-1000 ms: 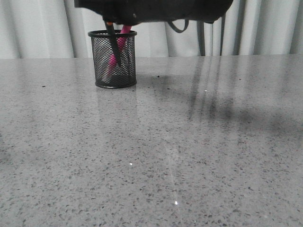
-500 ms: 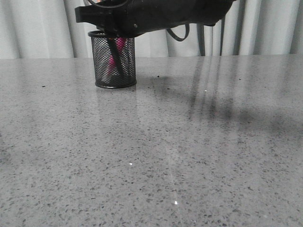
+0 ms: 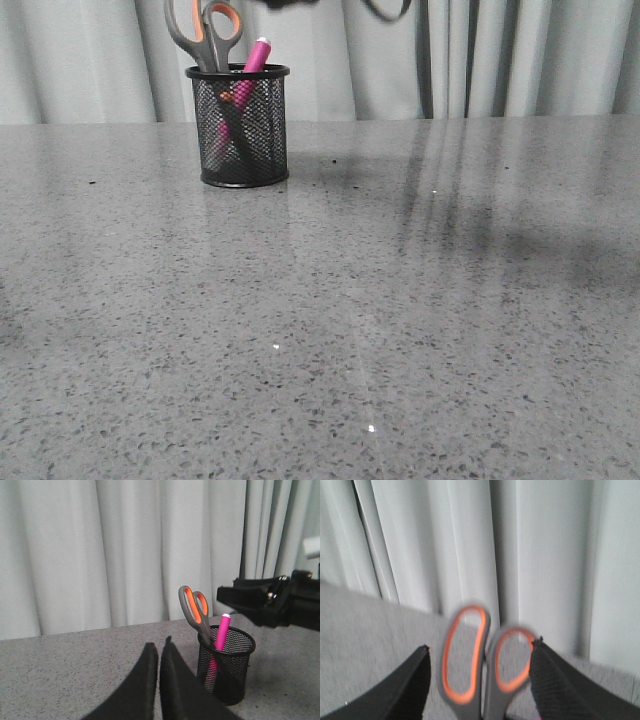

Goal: Put pen and scissors into bin

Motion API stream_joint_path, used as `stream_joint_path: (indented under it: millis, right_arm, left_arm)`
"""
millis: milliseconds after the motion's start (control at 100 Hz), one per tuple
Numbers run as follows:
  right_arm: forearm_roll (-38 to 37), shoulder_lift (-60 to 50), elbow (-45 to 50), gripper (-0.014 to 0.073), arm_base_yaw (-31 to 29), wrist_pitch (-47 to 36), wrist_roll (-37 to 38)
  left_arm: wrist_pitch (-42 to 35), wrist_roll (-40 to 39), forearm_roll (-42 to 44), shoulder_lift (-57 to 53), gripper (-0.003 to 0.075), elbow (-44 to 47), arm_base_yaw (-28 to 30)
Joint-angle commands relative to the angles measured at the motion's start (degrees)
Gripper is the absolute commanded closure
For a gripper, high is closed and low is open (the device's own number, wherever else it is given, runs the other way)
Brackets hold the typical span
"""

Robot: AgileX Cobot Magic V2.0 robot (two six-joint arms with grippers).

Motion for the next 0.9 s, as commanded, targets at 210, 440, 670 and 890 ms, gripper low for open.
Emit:
stream_joint_path:
  millis: [210,440,670,890]
  right_arm:
    - [-0.9,-19.0,-0.8,0.0530,-0.3,3.7,-10.3]
    - [-0.9,-36.9,15.2,0.0663,-7.0,4.9,-11.5]
    - [-0.9,-61.2,41.8,0.0663,-14.4,4.0,-11.5]
    - [1.1,-87.9,66.1,0.0662,-14.9,7.0,-11.5]
  left_arm:
    - [-2.7,-0.3,-0.3,0.0,0.0740,-1.5,0.1]
    - [-3.3,-0.1,-0.3,-0.2,0.0740,-0.9,0.1]
    - [-4.3,-0.1,-0.3,-3.9,0.0740,3.4,0.1]
    - [-4.0,-0.1,-0.8,-14.9,0.0740,10.8,0.1]
